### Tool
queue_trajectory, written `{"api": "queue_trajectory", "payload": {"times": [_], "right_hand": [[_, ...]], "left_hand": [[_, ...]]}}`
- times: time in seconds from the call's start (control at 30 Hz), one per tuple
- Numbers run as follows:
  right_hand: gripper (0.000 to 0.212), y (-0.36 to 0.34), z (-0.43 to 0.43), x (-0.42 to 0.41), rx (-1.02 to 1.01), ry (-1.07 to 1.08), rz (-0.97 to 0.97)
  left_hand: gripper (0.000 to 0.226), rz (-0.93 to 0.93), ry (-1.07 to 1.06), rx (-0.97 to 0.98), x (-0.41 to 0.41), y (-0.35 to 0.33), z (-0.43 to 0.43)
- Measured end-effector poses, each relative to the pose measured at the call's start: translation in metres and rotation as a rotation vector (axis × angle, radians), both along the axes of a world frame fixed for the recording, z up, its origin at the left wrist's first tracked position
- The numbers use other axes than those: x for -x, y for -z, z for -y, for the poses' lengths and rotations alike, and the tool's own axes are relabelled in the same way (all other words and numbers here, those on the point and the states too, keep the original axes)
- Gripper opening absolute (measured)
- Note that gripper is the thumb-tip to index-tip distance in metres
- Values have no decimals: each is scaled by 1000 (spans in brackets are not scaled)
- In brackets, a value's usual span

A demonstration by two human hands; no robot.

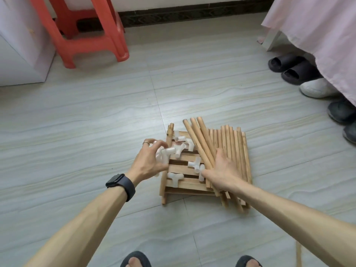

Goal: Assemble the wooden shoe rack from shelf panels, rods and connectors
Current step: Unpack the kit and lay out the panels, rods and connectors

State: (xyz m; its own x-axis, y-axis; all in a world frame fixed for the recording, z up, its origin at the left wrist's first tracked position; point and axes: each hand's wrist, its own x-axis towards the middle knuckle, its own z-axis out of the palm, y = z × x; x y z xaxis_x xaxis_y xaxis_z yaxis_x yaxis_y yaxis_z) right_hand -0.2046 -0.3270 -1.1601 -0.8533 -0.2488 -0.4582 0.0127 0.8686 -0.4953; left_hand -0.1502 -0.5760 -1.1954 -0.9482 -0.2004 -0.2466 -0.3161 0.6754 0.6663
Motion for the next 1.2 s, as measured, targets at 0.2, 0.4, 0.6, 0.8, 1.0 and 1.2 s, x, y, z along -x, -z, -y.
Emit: {"api": "queue_trajectory", "payload": {"times": [0.2,0.4,0.6,0.8,1.0,1.2], "right_hand": [[63,24,93,-35,-65,-262,-20],[49,89,189,-104,-48,-308,147],[56,122,257,-155,5,-355,230],[71,128,276,-171,34,-519,265],[73,129,266,-175,115,-533,411],[76,126,256,-185,245,-490,558]], "left_hand": [[48,85,-283,18,-88,35,75],[43,286,-530,111,-195,78,115],[32,312,-746,155,-244,92,137],[34,273,-818,127,-246,96,147],[45,304,-870,111,-241,102,142],[47,307,-897,115,-244,100,146]]}}
